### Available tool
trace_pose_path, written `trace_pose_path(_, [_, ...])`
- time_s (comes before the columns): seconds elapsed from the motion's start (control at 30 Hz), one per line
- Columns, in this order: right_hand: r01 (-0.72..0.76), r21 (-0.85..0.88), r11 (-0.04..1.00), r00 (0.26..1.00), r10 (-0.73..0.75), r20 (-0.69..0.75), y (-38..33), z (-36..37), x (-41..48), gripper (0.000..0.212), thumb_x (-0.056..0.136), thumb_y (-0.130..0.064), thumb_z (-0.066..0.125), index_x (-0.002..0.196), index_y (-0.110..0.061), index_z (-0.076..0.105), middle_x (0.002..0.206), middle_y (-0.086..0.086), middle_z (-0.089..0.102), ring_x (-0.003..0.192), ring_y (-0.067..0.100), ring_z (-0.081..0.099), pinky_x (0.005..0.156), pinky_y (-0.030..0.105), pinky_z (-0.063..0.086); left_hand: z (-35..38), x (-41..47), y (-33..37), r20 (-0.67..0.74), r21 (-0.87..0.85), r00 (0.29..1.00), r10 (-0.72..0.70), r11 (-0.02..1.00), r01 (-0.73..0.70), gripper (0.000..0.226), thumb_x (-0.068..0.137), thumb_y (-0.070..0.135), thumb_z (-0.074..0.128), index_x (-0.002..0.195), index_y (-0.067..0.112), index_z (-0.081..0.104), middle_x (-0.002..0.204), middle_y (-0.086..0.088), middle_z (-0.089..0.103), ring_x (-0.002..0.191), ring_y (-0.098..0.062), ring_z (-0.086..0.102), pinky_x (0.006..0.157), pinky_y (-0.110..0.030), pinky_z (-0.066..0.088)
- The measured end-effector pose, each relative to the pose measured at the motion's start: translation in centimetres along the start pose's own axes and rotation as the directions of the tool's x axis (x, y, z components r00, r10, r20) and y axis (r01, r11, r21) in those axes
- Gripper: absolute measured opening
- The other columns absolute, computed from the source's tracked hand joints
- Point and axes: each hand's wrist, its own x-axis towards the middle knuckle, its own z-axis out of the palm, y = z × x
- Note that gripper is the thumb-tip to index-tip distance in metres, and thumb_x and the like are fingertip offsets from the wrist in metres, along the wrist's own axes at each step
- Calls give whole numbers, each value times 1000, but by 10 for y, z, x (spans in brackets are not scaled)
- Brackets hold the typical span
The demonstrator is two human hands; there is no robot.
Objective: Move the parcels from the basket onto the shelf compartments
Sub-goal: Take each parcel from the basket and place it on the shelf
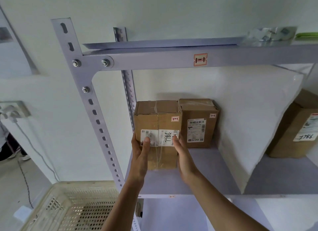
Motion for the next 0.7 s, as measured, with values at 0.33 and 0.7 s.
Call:
trace_pose_path(0.33, [-3, -19, 1000, 998, 2, -70, -6, 5, 70, 105, 76, -89, 60, 163, -42, 27, 165, -15, 39, 153, 8, 35, 128, 47, 25, 11, 75, -15, -14, -28, 999, 39, 999, -40, 57, 101, 47, 52, 154, 31, 37, 130, 5, 61, 106, 11, 65, 82, -10, 55])
trace_pose_path(0.7, [7, -31, 999, 977, -13, -214, -7, 8, 118, 77, 88, -63, 66, 156, -33, 43, 142, -15, 64, 133, 6, 59, 121, 41, 40, 30, 124, -27, -84, -54, 996, -11, 998, 6, 41, 107, 34, 58, 144, 31, 40, 128, 8, 63, 101, 15, 65, 80, -11, 57])
